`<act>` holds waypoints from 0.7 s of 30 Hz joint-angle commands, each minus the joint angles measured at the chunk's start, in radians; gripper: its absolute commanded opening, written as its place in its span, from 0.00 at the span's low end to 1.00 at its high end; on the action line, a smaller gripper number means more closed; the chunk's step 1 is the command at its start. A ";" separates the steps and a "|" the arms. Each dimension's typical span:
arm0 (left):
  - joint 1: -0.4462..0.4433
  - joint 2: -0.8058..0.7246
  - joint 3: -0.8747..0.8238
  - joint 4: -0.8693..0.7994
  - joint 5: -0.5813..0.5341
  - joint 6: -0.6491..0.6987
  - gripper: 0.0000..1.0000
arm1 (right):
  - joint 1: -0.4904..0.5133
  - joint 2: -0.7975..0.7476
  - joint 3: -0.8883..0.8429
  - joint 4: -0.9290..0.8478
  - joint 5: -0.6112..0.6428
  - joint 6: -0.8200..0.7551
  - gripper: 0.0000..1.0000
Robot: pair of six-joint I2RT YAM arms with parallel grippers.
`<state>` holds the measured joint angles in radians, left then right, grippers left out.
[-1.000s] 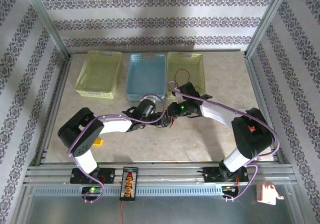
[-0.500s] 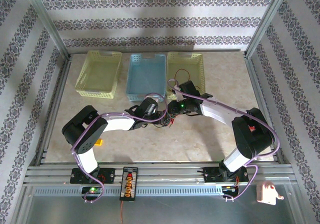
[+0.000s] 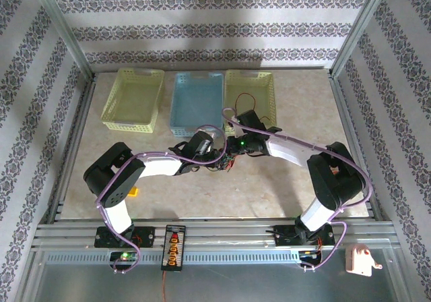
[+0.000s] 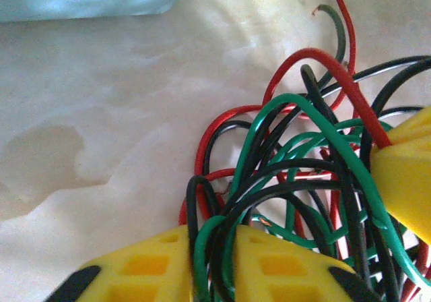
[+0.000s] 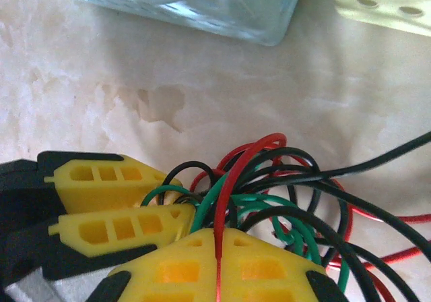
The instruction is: Untangle the cables
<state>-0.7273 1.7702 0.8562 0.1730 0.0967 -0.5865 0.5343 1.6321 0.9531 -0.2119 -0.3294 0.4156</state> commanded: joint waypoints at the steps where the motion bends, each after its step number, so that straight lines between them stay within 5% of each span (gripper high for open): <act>1: -0.009 0.014 0.001 -0.055 -0.044 0.001 0.13 | -0.007 -0.079 -0.017 0.000 0.021 -0.004 0.04; 9: -0.009 0.027 0.008 -0.081 -0.086 -0.015 0.00 | -0.042 -0.285 -0.037 -0.051 -0.006 0.006 0.00; 21: -0.009 0.040 0.023 -0.159 -0.103 0.008 0.00 | -0.164 -0.600 -0.043 0.002 -0.027 0.067 0.00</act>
<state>-0.7319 1.7798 0.8761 0.1329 0.0246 -0.5903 0.3920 1.0801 0.9073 -0.2546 -0.3420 0.4519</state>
